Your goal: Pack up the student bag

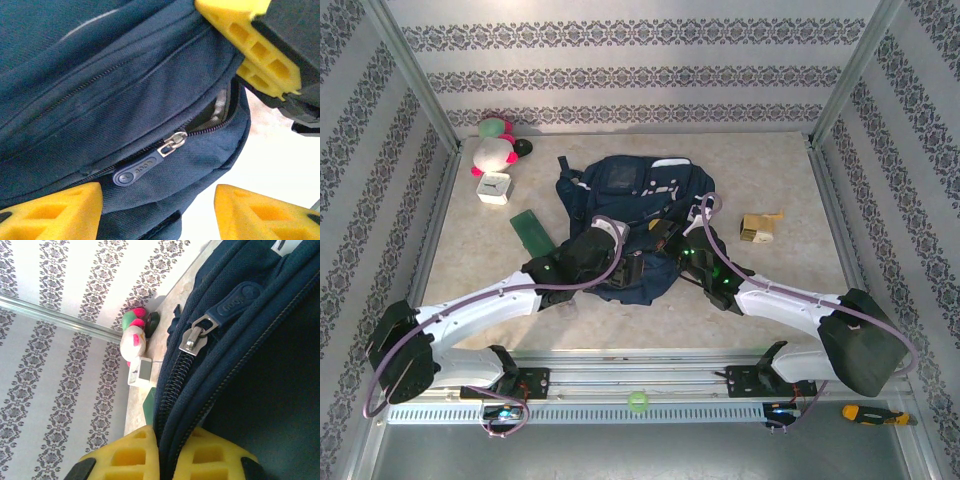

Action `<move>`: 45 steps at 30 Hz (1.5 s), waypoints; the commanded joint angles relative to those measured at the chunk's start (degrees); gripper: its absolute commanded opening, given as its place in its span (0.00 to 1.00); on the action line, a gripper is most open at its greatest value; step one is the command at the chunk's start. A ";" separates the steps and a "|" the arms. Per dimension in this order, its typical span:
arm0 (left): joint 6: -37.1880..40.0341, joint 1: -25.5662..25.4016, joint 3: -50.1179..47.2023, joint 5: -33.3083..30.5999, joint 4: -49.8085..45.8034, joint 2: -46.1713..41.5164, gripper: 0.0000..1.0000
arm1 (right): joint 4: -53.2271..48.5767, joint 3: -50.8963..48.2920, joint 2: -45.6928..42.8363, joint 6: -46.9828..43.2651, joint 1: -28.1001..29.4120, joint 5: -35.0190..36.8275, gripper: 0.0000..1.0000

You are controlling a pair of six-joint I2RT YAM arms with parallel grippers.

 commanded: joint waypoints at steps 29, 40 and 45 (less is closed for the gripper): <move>-0.13 0.59 -6.27 2.50 12.29 -1.82 0.30 | 4.91 0.23 -3.24 -1.86 0.07 -1.85 0.00; -1.79 1.49 -5.50 5.03 12.65 0.12 0.55 | 4.94 0.15 -3.59 -1.59 -0.08 -2.16 0.00; -2.40 1.40 -3.52 8.31 13.40 3.54 0.52 | 5.08 0.55 -3.15 -1.61 -0.11 -2.66 0.00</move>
